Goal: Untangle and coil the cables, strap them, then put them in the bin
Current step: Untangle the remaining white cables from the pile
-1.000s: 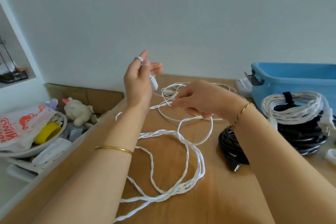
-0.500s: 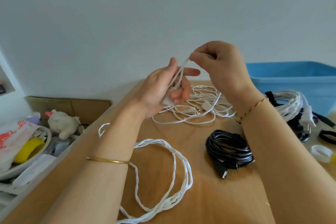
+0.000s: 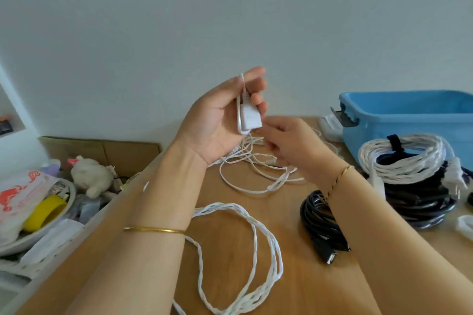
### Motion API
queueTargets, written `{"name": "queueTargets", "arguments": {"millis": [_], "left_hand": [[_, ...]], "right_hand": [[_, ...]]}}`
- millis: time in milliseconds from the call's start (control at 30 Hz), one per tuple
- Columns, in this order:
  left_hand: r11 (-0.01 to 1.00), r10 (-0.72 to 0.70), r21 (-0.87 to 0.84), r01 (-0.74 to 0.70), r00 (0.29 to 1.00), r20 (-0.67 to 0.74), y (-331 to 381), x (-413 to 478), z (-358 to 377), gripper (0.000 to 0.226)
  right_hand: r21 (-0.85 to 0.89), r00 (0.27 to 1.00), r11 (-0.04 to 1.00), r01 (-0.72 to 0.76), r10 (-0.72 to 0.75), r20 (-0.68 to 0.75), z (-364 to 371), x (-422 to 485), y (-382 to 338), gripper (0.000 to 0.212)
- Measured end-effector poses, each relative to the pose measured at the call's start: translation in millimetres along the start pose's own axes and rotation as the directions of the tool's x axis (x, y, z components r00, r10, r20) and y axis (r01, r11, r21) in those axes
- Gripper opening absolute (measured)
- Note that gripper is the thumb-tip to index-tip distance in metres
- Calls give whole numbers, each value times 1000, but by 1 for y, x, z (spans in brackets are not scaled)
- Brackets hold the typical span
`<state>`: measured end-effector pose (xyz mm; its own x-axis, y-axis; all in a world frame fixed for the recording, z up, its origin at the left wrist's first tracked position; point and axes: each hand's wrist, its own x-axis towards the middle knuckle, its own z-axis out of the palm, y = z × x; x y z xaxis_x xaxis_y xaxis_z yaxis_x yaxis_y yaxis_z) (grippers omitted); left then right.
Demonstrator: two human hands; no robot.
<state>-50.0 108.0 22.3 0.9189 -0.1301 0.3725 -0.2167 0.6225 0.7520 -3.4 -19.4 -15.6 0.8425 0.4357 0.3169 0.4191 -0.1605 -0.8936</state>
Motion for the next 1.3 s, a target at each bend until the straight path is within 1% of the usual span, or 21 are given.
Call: {"name": "queueTargets", "arguments": {"millis": [67,167,233,300,333,367,400,433,467,500,533,600,700,767,833,933,1033,1100,1167,1233,1300], "left_hand": [[996,78,-36,-81,993,-84,3,2,-8,25],[986,164,19,-163,967,-194,3,4,-17,21],[970,232,133,-204,939,-253,-2,5,-18,28],[908,346,339,-245,896,-280,-4,5,-22,37],[836,419,487,-251,866,-273,-4,5,-25,40],[720,492,653,-236,836,-241,-3,4,-29,40],[564,545,803,-192,817,-188,-2,3,-34,37],[400,556,908,-125,821,-131,0,2,-38,34],[265,525,963,-60,846,-92,1,1,-42,31],[188,457,982,-8,886,-80,1,1,-43,30],[168,364,986,26,927,-87,0,0,-41,30],[222,203,974,53,974,-100,-3,-2,-36,27],[393,98,918,40,992,-85,-3,-4,-24,29],[553,-6,830,74,996,-84,0,-6,-19,37],[669,-142,728,151,987,-74,4,-10,-16,43],[807,-267,561,182,961,73,9,-13,-13,40],[918,-258,355,176,946,198,15,-12,-14,41],[960,-209,230,157,953,220,17,-10,-13,42],[986,-130,125,107,974,187,18,-9,-10,41],[999,-50,-2,50,990,130,19,-9,-10,39],[993,7,-122,0,998,58,21,-8,-11,37]], "right_hand": [[-4,985,999,-49,49,167,7,-2,-1,22],[-95,946,994,-56,83,314,8,-5,-9,23],[-216,921,976,-20,102,375,5,-7,-16,25],[-304,896,952,18,120,428,1,-10,-21,24],[-327,888,944,35,121,444,-1,-12,-24,23],[-336,888,941,51,111,446,-3,-13,-28,21],[-322,899,945,57,91,427,-6,-13,-31,21],[-280,920,959,51,64,386,-9,-13,-34,20],[-222,946,974,47,28,324,-11,-12,-36,21],[-171,970,983,63,-20,243,-14,-10,-38,22],[-150,985,984,99,-76,154,-16,-9,-38,22],[-188,983,966,178,-183,-8,-18,-4,-34,18],[-217,947,948,233,-272,-172,-18,0,-25,11],[-225,915,936,272,-324,-240,-18,1,-21,8],[-251,881,914,319,-384,-276,-16,2,-20,10],[-257,858,909,328,-400,-323,-17,3,-16,12],[-245,884,930,275,-345,-317,-17,4,-11,11],[-266,920,940,212,-284,-271,-13,6,-7,11],[-337,948,928,161,-241,-210,-8,6,-3,23],[-358,964,922,146,-214,-159,-5,5,1,34],[-341,977,929,141,-186,-104,0,4,2,34]]}}
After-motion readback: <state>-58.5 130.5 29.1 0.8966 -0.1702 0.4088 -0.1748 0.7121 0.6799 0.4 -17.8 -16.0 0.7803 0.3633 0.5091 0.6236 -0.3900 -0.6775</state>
